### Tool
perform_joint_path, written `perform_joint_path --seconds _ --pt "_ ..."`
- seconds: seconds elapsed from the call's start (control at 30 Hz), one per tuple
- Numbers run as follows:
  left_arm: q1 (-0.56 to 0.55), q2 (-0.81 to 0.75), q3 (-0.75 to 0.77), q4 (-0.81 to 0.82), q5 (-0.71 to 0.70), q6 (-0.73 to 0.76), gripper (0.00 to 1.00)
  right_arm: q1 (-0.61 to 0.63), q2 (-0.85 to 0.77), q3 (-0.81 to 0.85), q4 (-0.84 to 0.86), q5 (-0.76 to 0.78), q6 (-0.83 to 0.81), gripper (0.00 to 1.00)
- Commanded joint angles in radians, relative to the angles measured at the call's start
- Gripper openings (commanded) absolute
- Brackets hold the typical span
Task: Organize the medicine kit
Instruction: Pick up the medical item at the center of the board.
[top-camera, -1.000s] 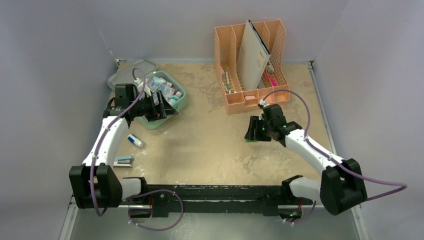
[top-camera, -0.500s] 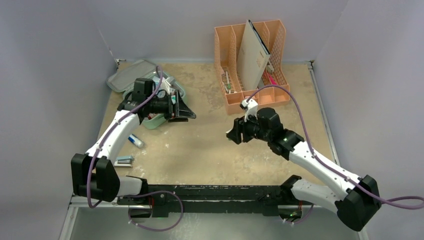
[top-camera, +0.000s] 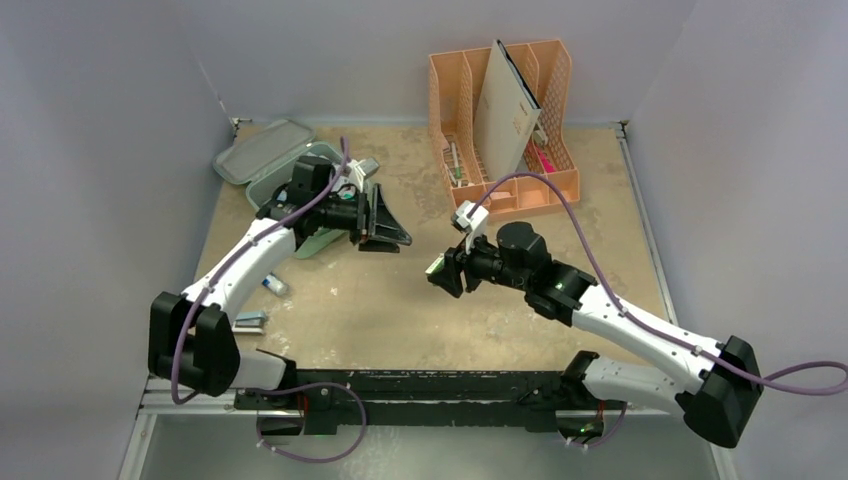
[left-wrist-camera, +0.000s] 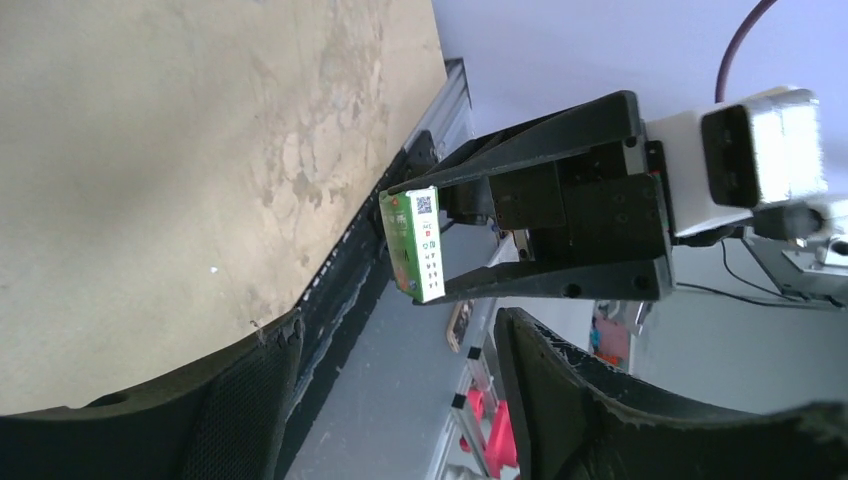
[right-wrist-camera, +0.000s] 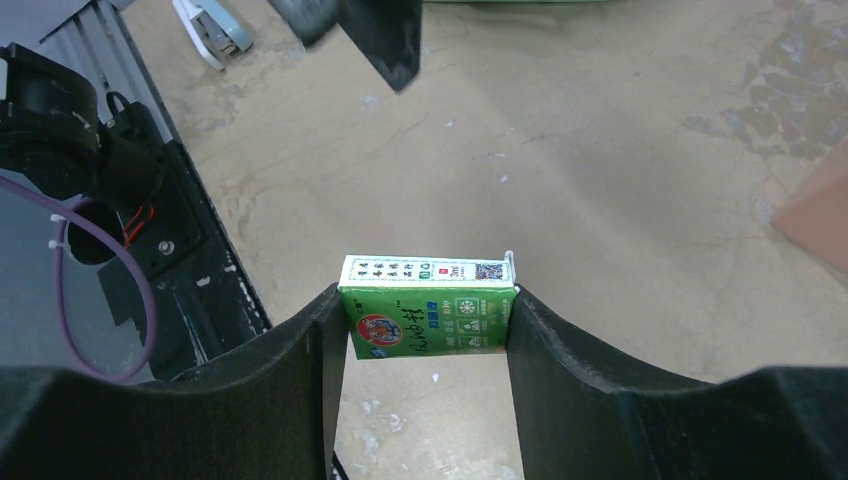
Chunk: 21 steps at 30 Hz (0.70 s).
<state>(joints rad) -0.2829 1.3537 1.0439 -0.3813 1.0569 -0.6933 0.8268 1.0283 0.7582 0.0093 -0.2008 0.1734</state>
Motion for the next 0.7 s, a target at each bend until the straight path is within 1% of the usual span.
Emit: perform_joint_path --seconds 0.0,0.43,0.67 --pt "-0.051 0.036 0.042 0.035 0.017 -0.027 0.67 0.025 0.019 0.065 0.064 0.025 -0.022 0.47" --pt "-0.142 0.072 0.061 0.034 -0.035 0.009 0.64 0.060 0.102 0.145 0.052 0.064 0.001 0.46" --pt "-0.164 0.097 0.089 -0.032 -0.068 0.068 0.60 0.071 0.126 0.152 0.064 0.092 0.015 0.45"
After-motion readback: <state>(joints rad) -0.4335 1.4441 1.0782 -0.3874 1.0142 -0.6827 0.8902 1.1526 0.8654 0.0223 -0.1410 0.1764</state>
